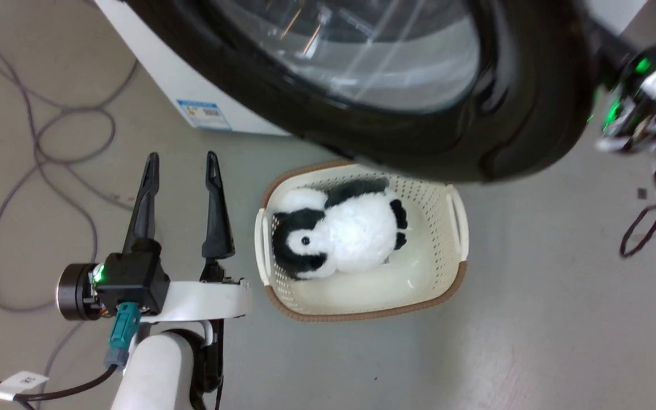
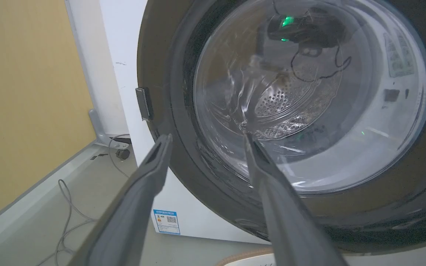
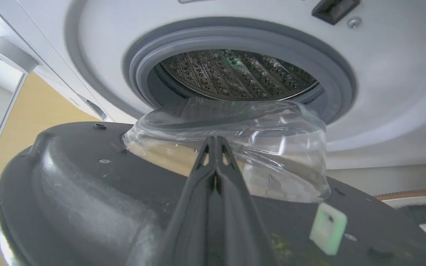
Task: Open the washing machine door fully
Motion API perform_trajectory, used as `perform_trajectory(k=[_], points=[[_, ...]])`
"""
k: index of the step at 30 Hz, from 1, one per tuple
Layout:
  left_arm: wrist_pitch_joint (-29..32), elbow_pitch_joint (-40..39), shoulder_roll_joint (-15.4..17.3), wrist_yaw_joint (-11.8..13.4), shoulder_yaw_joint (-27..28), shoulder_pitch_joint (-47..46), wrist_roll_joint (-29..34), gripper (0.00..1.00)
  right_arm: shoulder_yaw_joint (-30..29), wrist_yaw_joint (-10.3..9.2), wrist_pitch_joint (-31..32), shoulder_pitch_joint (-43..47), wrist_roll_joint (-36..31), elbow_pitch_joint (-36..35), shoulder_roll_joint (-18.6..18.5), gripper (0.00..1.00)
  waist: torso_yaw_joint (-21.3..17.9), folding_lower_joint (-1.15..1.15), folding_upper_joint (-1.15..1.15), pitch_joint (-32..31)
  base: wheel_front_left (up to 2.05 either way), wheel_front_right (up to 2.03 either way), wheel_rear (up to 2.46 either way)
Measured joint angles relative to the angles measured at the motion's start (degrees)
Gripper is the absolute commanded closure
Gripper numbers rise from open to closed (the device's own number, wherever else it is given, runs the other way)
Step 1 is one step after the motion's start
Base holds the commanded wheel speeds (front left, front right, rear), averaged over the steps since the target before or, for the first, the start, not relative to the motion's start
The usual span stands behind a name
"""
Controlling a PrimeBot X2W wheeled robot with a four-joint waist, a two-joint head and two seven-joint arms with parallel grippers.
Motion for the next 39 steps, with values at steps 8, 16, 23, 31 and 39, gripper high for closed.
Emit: perform_trajectory(k=[8, 16, 23, 31, 39], points=[[0.0, 0.8, 0.0, -1.0, 0.7, 1.7, 0.2, 0.0, 1.9, 0.0, 2.8, 7.2, 1.4, -6.0, 0.3, 1.0, -1.4, 0.0, 0.0, -3.5, 0.0, 0.0, 0.0], [0.0, 2.0, 0.0, -2.0, 1.1, 3.7, 0.6, 0.0, 4.2, 0.01, 4.3, 14.8, 2.0, -10.1, 1.7, 1.0, -2.0, 0.0, 0.0, -7.1, 0.0, 0.0, 0.0], [0.0, 3.2, 0.0, -2.5, 1.3, 6.2, 1.1, 0.0, 5.7, 0.01, 4.7, 21.1, 2.6, -13.3, 3.3, 1.0, -2.1, -0.01, 0.0, -10.1, 0.0, 0.0, 0.0], [0.0, 5.0, 0.0, -3.1, 1.8, 8.5, 1.6, 0.0, 9.2, 0.01, 4.7, 28.0, 2.7, -16.9, 6.4, 1.0, -2.2, -0.01, 0.0, -13.5, 0.0, 0.0, 0.0], [0.0, 5.9, 0.0, -3.5, 2.1, 9.7, 1.7, 0.0, 12.2, 0.01, 4.9, 33.1, 2.5, -18.8, 8.4, 1.0, -1.9, -0.01, 0.0, -15.4, 0.0, 0.0, 0.0]])
